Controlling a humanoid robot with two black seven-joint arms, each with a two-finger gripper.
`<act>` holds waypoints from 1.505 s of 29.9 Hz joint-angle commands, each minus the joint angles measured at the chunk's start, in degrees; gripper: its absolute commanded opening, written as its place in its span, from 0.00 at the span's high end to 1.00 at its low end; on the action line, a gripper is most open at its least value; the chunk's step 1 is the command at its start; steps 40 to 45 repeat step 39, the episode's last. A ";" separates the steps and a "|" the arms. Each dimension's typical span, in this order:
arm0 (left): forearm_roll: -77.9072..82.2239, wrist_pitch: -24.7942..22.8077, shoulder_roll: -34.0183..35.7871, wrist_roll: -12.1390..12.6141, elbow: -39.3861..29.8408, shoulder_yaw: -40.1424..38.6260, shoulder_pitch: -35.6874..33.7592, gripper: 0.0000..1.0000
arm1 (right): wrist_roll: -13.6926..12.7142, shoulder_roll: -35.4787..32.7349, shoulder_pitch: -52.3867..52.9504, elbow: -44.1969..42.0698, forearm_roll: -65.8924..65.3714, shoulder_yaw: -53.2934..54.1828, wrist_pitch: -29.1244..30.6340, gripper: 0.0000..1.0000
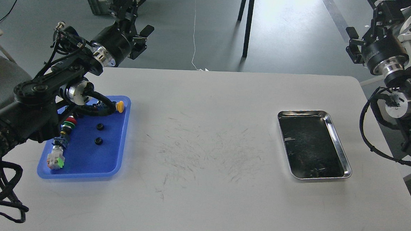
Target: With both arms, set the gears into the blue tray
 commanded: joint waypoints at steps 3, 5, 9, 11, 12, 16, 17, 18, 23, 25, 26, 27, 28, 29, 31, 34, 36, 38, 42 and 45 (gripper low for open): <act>-0.44 -0.33 -1.06 -0.14 4.08 -0.30 0.81 0.02 | 0.00 0.25 -0.19 0.47 0.40 0.39 0.20 0.02; -0.61 -0.42 -3.08 -0.14 7.50 -0.04 0.46 0.02 | 0.00 0.51 -0.19 0.82 1.71 1.17 0.38 0.02; -1.66 -2.16 -4.41 -0.14 9.11 -0.39 0.37 0.01 | 0.00 2.09 -0.37 0.91 5.40 1.44 1.87 0.02; -2.72 -4.80 -4.84 -0.14 9.19 -0.39 0.46 0.01 | 0.00 2.18 -0.46 1.00 7.59 1.27 3.97 0.02; -3.07 -6.12 -4.76 -0.14 9.10 -0.31 0.37 0.01 | 0.00 2.27 -0.46 1.09 9.17 0.83 4.33 0.01; -3.16 -5.87 -5.11 -0.14 9.45 -0.30 -0.07 0.01 | -5.30 2.35 -1.24 2.75 15.85 0.39 4.95 0.01; -3.16 -5.78 -5.11 -0.14 9.71 -0.30 -0.16 0.01 | -6.28 2.36 -1.51 3.28 16.65 0.47 4.86 0.01; -3.16 -6.13 -5.11 -0.14 9.63 -0.30 -0.24 0.01 | -6.29 2.27 -1.69 3.46 17.09 0.48 4.86 0.01; -3.16 -6.13 -5.11 -0.14 9.89 -0.30 -0.42 0.01 | -6.29 2.35 -2.39 4.43 17.19 0.39 5.39 0.01; -3.07 -5.87 -5.20 -0.14 9.98 -0.30 -0.42 0.01 | -6.29 2.36 -2.39 4.69 17.27 0.48 5.30 0.01; -3.16 -6.04 -5.11 -0.14 9.98 -0.30 -0.51 0.01 | -6.29 2.36 -2.39 4.69 17.36 0.48 5.22 0.01; -3.16 -5.78 -5.11 -0.14 10.15 -0.30 -0.42 0.01 | -6.20 2.36 -2.48 4.69 17.36 0.48 4.78 0.01; -3.25 -5.78 -5.11 -0.14 10.24 -0.39 -0.42 0.01 | -6.20 2.36 -2.48 4.61 17.36 0.48 4.60 0.01; -3.60 -5.95 -5.11 -0.14 10.50 -0.39 -0.42 0.01 | -6.20 2.36 -2.57 4.52 17.27 0.39 4.43 0.01; -3.86 -5.78 -5.11 -0.14 10.59 -0.39 -0.42 0.01 | -6.20 2.36 -2.65 4.17 17.19 0.30 3.73 0.01; -3.95 -5.78 -5.20 -0.14 10.77 -0.39 -0.33 0.01 | -6.20 2.36 -2.57 4.60 17.10 0.30 3.19 0.01; -3.86 -5.78 -5.11 -0.14 10.77 -0.39 -0.25 0.01 | -6.20 2.36 -2.57 4.52 17.10 0.21 3.11 0.01; -3.95 -5.69 -5.11 -0.14 10.86 -0.39 -0.25 0.01 | -6.12 2.36 -2.57 4.52 16.75 0.04 3.19 0.01; -3.87 -5.69 -5.11 -0.14 10.94 -0.39 -0.33 0.01 | -6.12 2.36 -2.57 4.52 16.66 0.04 3.19 0.01; -3.87 -5.69 -5.11 -0.14 10.94 -0.39 -0.33 0.01 | -6.12 2.36 -2.57 4.52 16.66 0.04 3.19 0.01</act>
